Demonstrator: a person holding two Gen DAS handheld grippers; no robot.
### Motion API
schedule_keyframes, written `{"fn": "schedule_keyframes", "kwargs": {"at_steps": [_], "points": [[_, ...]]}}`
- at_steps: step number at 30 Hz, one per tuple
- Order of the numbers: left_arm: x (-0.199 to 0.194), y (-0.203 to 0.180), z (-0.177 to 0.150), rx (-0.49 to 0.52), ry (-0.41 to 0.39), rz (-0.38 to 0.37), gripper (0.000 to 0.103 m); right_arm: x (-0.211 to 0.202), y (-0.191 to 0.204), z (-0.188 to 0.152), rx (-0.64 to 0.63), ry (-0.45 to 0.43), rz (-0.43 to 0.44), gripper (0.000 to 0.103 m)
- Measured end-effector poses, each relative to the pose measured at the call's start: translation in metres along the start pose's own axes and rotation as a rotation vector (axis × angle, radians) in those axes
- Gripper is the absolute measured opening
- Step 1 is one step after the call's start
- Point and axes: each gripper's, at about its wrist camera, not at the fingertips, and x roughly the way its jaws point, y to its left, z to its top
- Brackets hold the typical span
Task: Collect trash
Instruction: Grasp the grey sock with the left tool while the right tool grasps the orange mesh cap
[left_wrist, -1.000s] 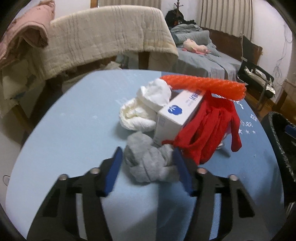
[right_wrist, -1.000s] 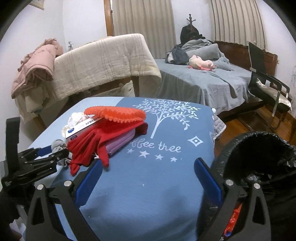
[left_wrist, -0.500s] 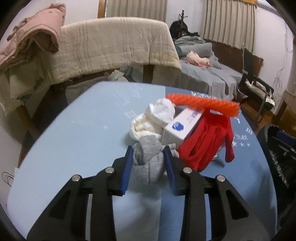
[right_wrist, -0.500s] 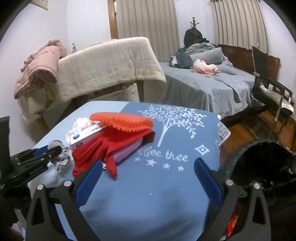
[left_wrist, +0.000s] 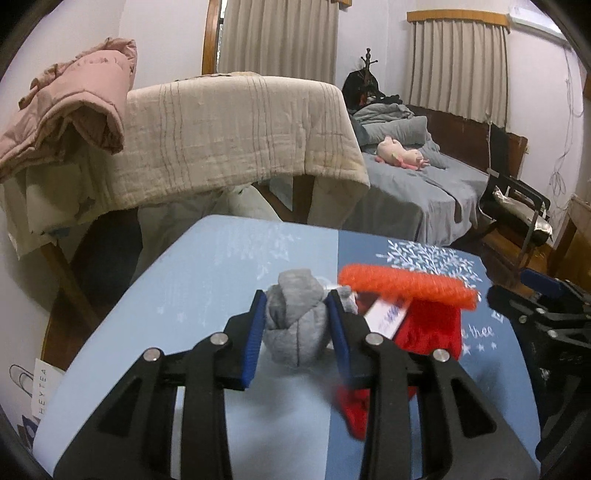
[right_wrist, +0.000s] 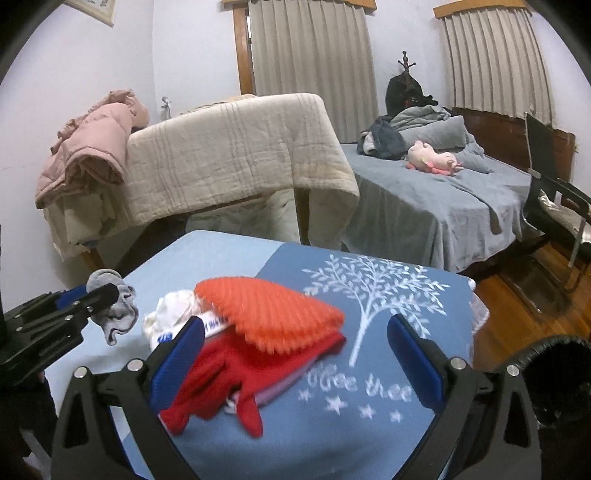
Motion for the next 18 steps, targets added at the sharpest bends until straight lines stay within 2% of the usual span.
{"fn": "schedule_keyframes", "kwargs": {"at_steps": [11, 18], "points": [[0.026, 0.008, 0.010, -0.013, 0.013, 0.026, 0.032, 0.053, 0.005, 0.011, 0.000, 0.097, 0.081, 0.087], [0.029, 0.008, 0.008, -0.012, 0.022, 0.028, 0.032, 0.069, 0.012, 0.000, -0.025, 0.187, 0.120, 0.067]]}}
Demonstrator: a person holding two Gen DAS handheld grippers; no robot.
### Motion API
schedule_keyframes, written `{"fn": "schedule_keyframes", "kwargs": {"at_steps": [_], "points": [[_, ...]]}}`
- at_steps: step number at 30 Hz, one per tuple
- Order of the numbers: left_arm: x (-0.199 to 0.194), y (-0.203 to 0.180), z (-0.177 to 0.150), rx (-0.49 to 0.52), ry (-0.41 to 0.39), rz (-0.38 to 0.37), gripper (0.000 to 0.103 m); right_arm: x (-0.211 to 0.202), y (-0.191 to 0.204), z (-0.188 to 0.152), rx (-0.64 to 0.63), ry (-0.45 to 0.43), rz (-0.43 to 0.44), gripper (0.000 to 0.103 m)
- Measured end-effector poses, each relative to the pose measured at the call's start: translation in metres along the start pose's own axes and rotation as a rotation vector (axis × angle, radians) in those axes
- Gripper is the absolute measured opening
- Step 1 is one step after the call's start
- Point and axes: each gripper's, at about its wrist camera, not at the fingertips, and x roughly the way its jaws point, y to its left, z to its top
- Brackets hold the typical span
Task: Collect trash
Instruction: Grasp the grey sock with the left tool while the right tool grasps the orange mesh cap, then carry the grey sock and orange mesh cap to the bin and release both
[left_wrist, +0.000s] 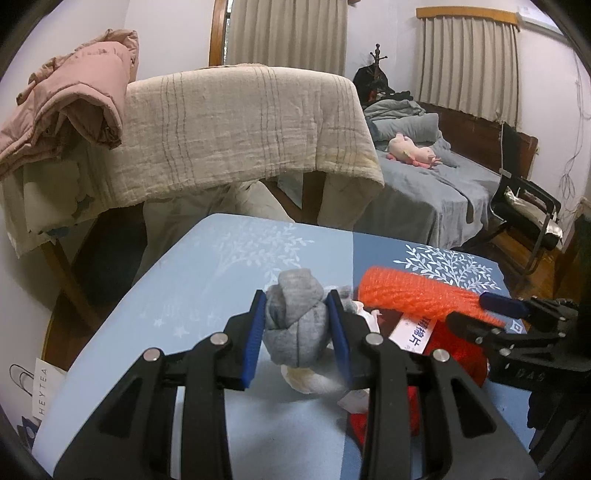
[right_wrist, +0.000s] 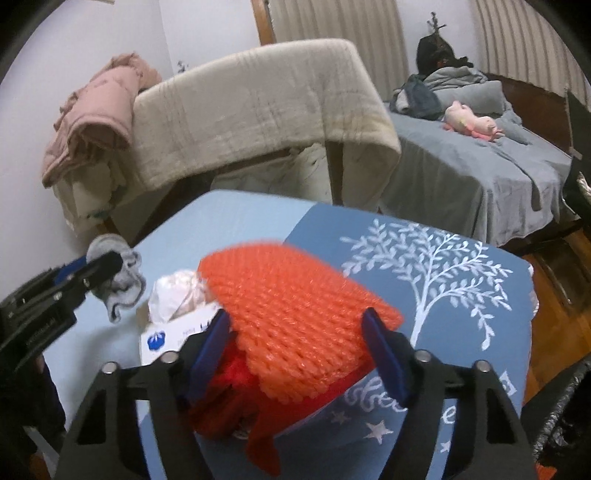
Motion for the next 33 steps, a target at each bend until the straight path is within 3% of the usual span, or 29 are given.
{"fn": "schedule_keyframes", "kwargs": {"at_steps": [2, 4, 10, 23, 33], "points": [[0.000, 0.000, 0.000, -0.002, 0.000, -0.001, 0.032, 0.001, 0.000, -0.002, -0.006, 0.007, 0.004, 0.059], [-0.001, -0.001, 0.000, -0.001, -0.002, -0.001, 0.032, 0.001, 0.000, -0.003, -0.012, 0.012, 0.012, 0.042], [-0.003, -0.003, -0.001, 0.001, -0.008, -0.004, 0.033, -0.006, 0.002, -0.004, -0.024, 0.011, 0.058, 0.023], [-0.035, -0.025, 0.007, 0.020, -0.049, -0.027, 0.032, -0.069, -0.004, 0.003, 0.016, -0.132, 0.074, 0.020], [-0.057, -0.067, 0.002, 0.075, -0.054, -0.103, 0.033, -0.128, -0.032, -0.014, 0.061, -0.166, 0.004, 0.020]]}}
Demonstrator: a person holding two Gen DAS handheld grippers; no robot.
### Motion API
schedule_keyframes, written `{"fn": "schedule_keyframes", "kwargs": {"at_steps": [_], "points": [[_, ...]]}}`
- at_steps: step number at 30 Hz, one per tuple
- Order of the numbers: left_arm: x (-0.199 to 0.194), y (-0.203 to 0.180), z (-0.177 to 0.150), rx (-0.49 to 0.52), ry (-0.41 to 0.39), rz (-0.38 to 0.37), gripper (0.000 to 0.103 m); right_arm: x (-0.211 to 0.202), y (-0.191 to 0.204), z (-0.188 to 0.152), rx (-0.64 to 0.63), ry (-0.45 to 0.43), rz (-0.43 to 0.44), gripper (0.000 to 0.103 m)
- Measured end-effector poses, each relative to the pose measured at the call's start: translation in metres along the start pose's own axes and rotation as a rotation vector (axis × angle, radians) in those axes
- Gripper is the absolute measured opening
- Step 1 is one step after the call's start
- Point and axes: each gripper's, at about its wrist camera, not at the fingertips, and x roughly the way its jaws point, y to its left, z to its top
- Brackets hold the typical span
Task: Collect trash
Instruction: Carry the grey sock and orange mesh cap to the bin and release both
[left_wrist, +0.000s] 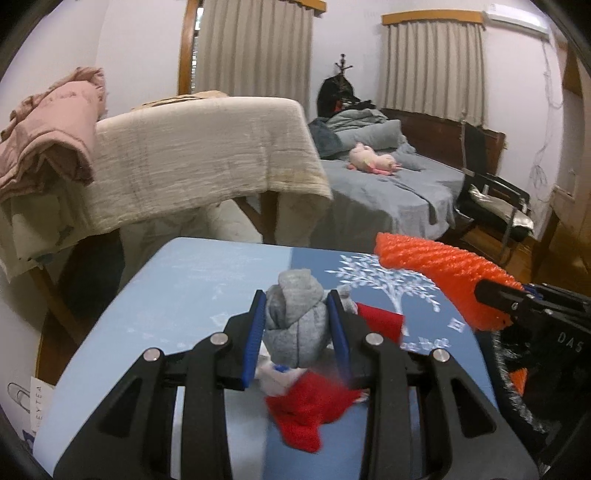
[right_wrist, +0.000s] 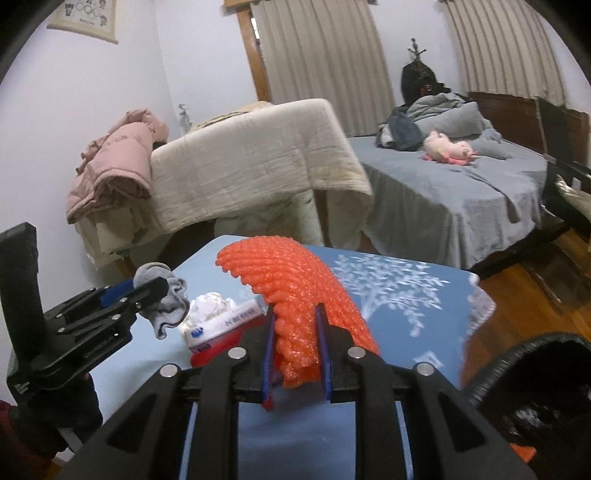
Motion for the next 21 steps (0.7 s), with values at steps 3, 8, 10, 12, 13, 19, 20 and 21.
{"fn": "schedule_keyframes", "kwargs": {"at_steps": [3, 8, 10, 12, 13, 19, 20, 21], "points": [[-0.004, -0.020, -0.004, 0.014, 0.003, -0.033, 0.033, -0.020, -0.016, -0.008, 0.019, -0.004, -0.049, 0.020], [-0.009, -0.056, -0.010, 0.034, 0.008, -0.105, 0.033, -0.053, -0.042, -0.023, 0.047, -0.016, -0.127, 0.020], [-0.010, -0.074, -0.012, 0.050, 0.008, -0.140, 0.033, -0.066, -0.052, -0.030, 0.053, -0.018, -0.160, 0.020], [-0.011, -0.088, -0.015, 0.063, 0.008, -0.170, 0.033, -0.079, -0.064, -0.037, 0.067, -0.019, -0.188, 0.020], [-0.012, -0.098, -0.016, 0.073, 0.008, -0.191, 0.033, -0.085, -0.070, -0.041, 0.079, -0.020, -0.204, 0.020], [-0.015, -0.152, -0.022, 0.125, 0.008, -0.300, 0.033, -0.117, -0.103, -0.062, 0.131, -0.015, -0.292, 0.020], [-0.015, -0.159, -0.024, 0.130, 0.009, -0.315, 0.033, -0.123, -0.109, -0.066, 0.141, -0.014, -0.309, 0.020], [-0.015, -0.166, -0.025, 0.134, 0.011, -0.327, 0.033, -0.127, -0.113, -0.069, 0.147, -0.014, -0.320, 0.020]]}}
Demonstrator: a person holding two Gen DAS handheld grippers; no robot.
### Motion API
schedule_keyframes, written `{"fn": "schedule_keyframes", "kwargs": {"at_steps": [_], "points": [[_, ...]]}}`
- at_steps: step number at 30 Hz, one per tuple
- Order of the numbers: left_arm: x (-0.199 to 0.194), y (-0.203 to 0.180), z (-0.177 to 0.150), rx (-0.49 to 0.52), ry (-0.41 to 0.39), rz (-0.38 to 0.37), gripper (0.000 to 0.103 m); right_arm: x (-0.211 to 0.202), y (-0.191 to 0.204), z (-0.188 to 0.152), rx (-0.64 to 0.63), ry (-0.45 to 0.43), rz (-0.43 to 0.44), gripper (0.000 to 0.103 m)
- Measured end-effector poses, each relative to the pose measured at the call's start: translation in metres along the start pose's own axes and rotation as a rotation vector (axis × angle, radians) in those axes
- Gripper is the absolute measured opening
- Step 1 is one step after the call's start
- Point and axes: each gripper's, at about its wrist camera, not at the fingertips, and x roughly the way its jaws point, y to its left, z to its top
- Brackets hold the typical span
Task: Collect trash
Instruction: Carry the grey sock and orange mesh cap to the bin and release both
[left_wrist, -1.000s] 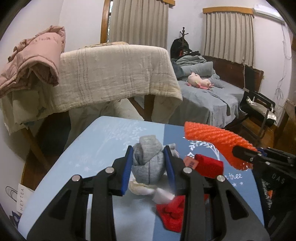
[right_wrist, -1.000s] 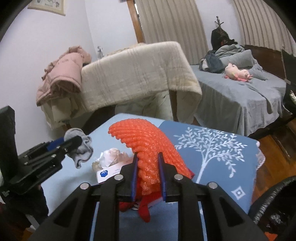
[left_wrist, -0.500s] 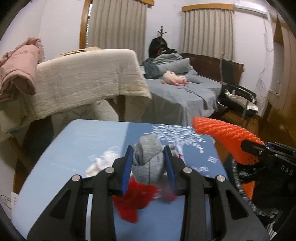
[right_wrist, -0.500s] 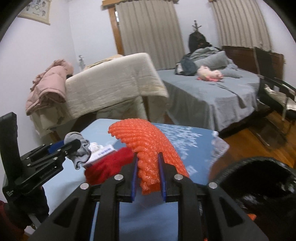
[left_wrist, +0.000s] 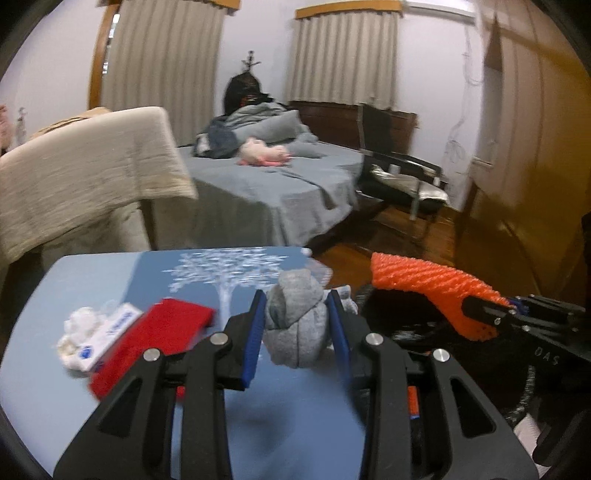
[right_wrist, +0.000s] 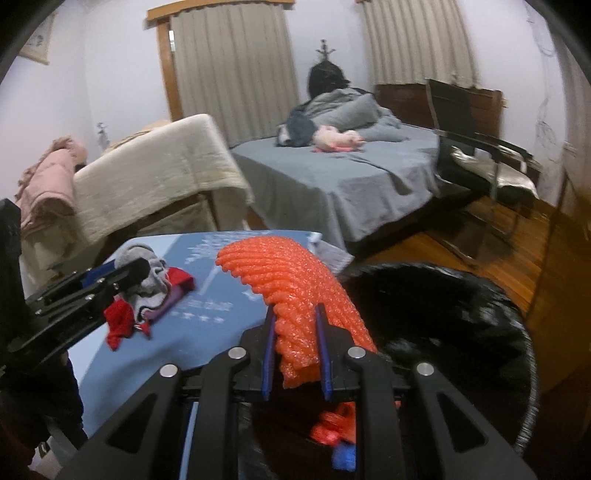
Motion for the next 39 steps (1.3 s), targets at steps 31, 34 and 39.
{"fn": "schedule_keyframes", "kwargs": {"at_steps": [31, 34, 39], "points": [[0.056, -0.091, -0.015, 0.087, 0.054, -0.212, 0.067, -0.031, -0.101, -0.037, 0.137, -0.005, -0.224, 0.081], [0.045, -0.080, -0.010, 0.087, 0.024, -0.169, 0.079, -0.036, -0.093, -0.033, 0.121, -0.033, -0.240, 0.097], [0.027, -0.053, -0.006, 0.090, -0.016, -0.089, 0.089, -0.034, -0.076, -0.024, 0.109, -0.048, -0.209, 0.097]]}}
